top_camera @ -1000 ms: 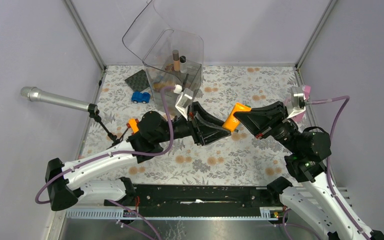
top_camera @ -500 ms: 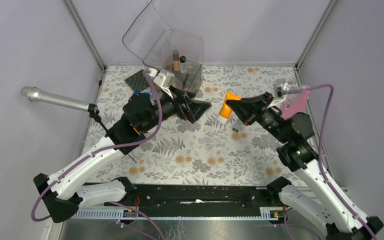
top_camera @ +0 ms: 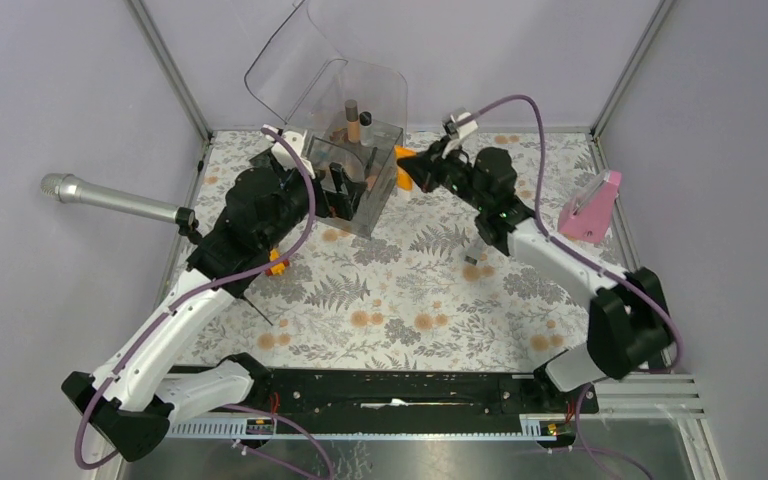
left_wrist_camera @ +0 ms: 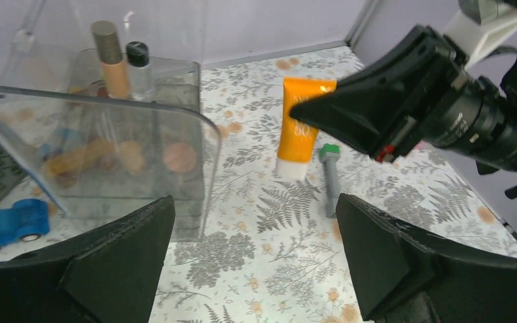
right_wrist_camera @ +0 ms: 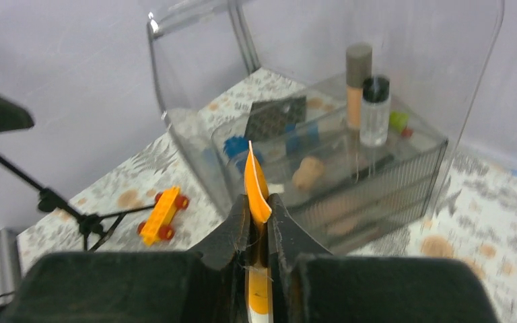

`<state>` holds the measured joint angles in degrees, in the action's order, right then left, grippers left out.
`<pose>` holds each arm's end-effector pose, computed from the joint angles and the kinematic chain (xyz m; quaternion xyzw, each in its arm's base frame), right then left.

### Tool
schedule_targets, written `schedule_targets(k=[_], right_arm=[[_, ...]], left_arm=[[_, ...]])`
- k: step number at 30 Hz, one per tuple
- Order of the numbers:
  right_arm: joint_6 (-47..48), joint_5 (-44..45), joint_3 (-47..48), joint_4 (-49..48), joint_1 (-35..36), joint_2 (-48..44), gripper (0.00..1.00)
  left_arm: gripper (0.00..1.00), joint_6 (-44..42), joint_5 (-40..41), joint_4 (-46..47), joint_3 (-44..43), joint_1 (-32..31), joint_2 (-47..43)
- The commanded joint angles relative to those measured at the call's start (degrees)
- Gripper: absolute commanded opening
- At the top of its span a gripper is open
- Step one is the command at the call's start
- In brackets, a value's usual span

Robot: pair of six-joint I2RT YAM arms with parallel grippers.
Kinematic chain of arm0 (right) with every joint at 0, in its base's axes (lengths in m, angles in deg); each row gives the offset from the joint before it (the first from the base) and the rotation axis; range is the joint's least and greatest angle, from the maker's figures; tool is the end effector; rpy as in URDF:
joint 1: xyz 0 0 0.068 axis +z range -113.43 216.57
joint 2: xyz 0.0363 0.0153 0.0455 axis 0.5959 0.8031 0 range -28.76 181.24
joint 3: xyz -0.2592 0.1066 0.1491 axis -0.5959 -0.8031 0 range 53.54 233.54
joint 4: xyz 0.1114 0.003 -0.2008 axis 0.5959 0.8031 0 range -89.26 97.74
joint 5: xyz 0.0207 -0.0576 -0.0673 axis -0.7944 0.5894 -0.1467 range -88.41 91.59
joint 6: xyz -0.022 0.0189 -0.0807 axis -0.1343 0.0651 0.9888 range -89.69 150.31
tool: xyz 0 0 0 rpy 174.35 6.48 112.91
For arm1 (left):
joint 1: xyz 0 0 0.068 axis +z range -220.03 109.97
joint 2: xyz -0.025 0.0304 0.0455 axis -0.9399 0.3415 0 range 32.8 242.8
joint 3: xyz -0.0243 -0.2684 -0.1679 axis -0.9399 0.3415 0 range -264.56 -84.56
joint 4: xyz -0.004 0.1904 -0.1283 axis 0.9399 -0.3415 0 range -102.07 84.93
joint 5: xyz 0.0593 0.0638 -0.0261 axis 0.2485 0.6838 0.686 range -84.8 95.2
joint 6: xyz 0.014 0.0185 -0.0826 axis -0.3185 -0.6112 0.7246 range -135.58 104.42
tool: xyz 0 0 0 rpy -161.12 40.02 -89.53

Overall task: Organize the makeup
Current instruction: Place the makeup in the storage box.

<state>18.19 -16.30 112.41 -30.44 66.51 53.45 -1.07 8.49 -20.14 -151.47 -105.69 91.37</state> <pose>0.2830 0.1897 0.4121 -0.2163 0.6231 0.3626 0.6584 0.1704 -0.1170 0.4504 0.1184 0.7379 -0.2621 0.6106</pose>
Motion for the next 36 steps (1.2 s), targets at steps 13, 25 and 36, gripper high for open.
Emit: schedule_targets(k=[13,25,36], right_arm=[[1.1,-8.5,37.7,-18.4,-2.7,37.6,0.00],[0.9,-13.8,53.1,-19.2,-5.9,53.2,0.00],[1.6,-14.6,55.9,-22.6,-6.9,59.2,0.00]], left_arm=[[0.99,-5.7,6.1,1.3,-1.0,5.3,-1.9],[0.99,-6.9,7.4,2.6,0.8,5.3,-2.0],[0.99,-7.3,7.8,3.2,1.5,5.3,-1.6]])
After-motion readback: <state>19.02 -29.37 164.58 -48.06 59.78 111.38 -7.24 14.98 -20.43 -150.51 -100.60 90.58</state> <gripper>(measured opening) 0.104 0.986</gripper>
